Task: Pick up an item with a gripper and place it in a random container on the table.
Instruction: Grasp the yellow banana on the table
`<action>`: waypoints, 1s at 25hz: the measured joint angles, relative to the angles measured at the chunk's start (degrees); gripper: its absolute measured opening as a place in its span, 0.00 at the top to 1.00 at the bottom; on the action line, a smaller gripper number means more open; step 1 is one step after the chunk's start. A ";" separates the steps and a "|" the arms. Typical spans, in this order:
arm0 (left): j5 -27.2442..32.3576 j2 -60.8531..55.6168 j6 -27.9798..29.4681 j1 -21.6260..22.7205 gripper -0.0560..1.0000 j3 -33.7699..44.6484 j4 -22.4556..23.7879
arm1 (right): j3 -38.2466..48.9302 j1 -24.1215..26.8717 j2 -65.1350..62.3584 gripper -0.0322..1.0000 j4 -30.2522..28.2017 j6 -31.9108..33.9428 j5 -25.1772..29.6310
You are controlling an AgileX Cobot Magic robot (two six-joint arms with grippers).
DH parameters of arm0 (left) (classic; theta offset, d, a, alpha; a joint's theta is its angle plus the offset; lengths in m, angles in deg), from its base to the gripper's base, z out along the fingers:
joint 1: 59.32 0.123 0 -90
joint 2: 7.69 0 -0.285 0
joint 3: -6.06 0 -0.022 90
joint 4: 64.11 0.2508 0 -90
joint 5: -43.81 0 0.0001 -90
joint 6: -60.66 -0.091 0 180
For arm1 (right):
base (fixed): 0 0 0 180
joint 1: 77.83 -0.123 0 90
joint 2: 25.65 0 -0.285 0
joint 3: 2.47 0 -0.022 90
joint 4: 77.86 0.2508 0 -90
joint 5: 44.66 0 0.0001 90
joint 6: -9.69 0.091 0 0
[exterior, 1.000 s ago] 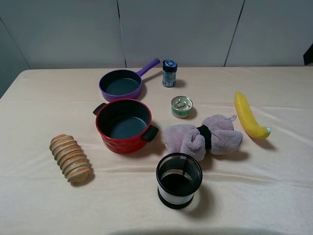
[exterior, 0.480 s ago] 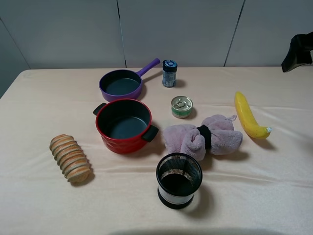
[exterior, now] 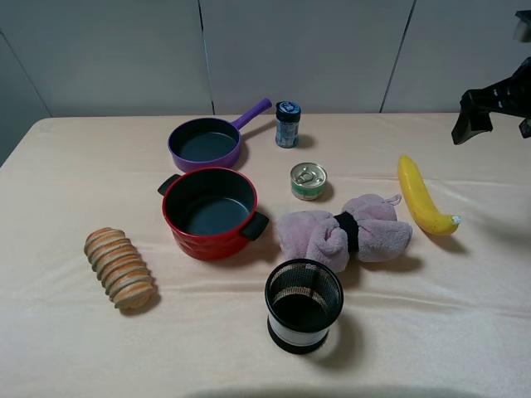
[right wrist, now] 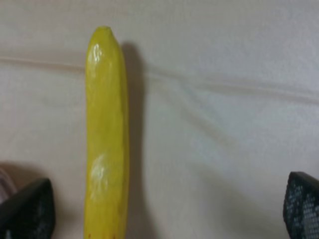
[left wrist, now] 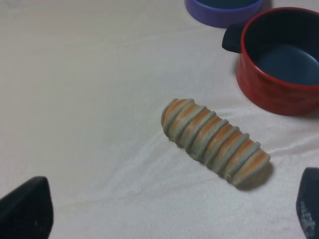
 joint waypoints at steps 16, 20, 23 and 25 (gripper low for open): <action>0.00 0.00 0.00 0.00 0.01 0.00 0.00 | 0.00 0.00 12.67 0.30 2.63 -2.41 -5.19; 0.00 0.00 0.00 0.00 0.01 0.00 0.00 | 0.00 0.00 15.32 0.30 3.21 -2.59 -5.99; 0.00 0.00 0.00 0.00 0.01 0.00 0.00 | -0.04 0.00 16.94 0.30 3.31 -2.59 -6.17; 0.00 0.00 0.00 0.00 0.01 0.00 0.00 | -0.04 0.00 17.67 0.30 3.49 -2.59 -6.36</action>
